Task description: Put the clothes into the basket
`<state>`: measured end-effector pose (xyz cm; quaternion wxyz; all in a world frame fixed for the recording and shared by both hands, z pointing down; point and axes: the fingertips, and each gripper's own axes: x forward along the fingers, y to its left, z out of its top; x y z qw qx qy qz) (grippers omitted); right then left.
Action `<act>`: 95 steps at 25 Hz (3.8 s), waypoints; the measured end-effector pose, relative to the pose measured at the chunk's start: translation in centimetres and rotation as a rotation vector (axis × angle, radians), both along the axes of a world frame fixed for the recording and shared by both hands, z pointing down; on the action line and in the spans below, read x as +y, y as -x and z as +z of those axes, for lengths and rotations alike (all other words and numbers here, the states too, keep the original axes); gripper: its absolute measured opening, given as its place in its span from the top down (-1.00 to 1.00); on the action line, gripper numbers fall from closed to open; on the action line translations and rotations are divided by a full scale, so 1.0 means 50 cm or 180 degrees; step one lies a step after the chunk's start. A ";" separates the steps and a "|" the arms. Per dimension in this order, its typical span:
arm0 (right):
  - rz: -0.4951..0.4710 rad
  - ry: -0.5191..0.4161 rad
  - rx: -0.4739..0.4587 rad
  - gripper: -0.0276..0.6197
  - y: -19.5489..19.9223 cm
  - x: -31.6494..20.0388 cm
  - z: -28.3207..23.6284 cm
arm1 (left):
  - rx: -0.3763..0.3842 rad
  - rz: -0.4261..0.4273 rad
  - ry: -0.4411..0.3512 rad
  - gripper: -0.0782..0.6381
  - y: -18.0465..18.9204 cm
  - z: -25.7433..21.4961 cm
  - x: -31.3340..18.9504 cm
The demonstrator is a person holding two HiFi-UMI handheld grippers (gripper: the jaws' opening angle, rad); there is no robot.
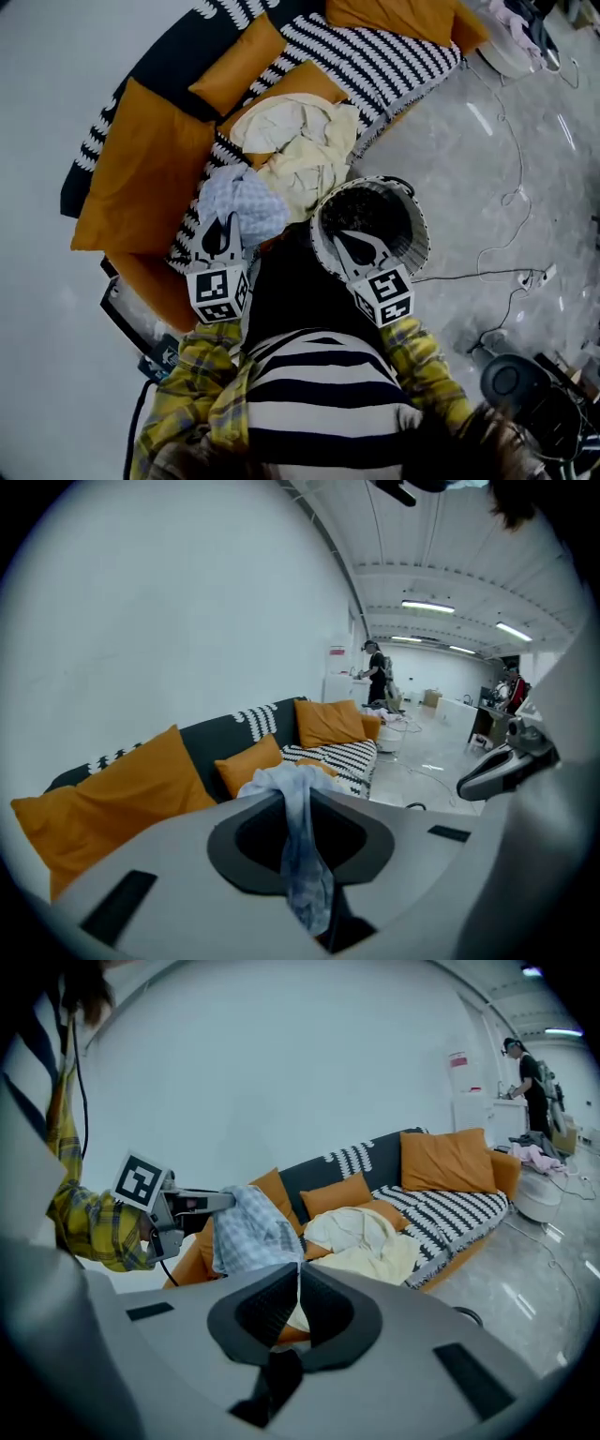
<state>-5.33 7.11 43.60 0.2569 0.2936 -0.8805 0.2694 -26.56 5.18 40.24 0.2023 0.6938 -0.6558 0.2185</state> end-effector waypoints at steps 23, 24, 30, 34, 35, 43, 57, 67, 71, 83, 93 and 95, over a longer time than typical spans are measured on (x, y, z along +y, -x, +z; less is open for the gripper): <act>0.1513 -0.0031 0.0145 0.82 -0.396 0.085 -0.001 | 0.0619 0.2170 -0.0309 0.60 -0.554 -0.123 0.000; 0.1550 -0.0027 0.0150 0.82 -0.404 0.090 0.001 | 0.0618 0.2258 -0.0242 0.60 -0.573 -0.107 0.006; 0.1721 0.0020 0.0144 0.82 -0.442 0.120 0.010 | 0.0508 0.2726 0.0190 0.60 -0.673 -0.002 0.031; 0.1797 0.0031 0.0136 0.82 -0.456 0.133 0.016 | 0.0162 0.3000 0.0527 0.56 -0.708 0.076 0.050; 0.1813 0.0035 0.0136 0.82 -0.458 0.135 0.017 | 0.0111 0.3017 0.0580 0.51 -0.710 0.088 0.054; 0.1858 0.0067 0.0107 0.82 -0.468 0.142 0.025 | 0.0138 0.2940 0.0514 0.31 -0.704 0.089 0.067; 0.1334 -0.0043 0.0035 0.82 -0.420 0.072 0.013 | 0.0071 0.1868 0.0455 0.52 -0.544 0.089 0.000; 0.0940 0.0092 0.0045 0.82 -0.243 -0.020 0.023 | 0.0137 0.1394 0.0676 0.51 -0.352 0.173 -0.085; 0.0843 0.0161 0.0070 0.82 -0.170 -0.062 0.040 | 0.0068 0.1388 0.0812 0.45 -0.288 0.238 -0.127; 0.0599 0.0562 0.0258 0.82 -0.066 -0.125 0.140 | 0.0084 0.1520 0.1292 0.14 -0.221 0.444 -0.228; 0.0518 0.0873 0.0298 0.82 -0.042 -0.132 0.222 | 0.0081 0.1598 0.1729 -0.20 -0.220 0.583 -0.250; 0.0530 0.0932 0.0285 0.82 -0.039 -0.135 0.234 | 0.0084 0.1601 0.1815 -0.22 -0.223 0.610 -0.250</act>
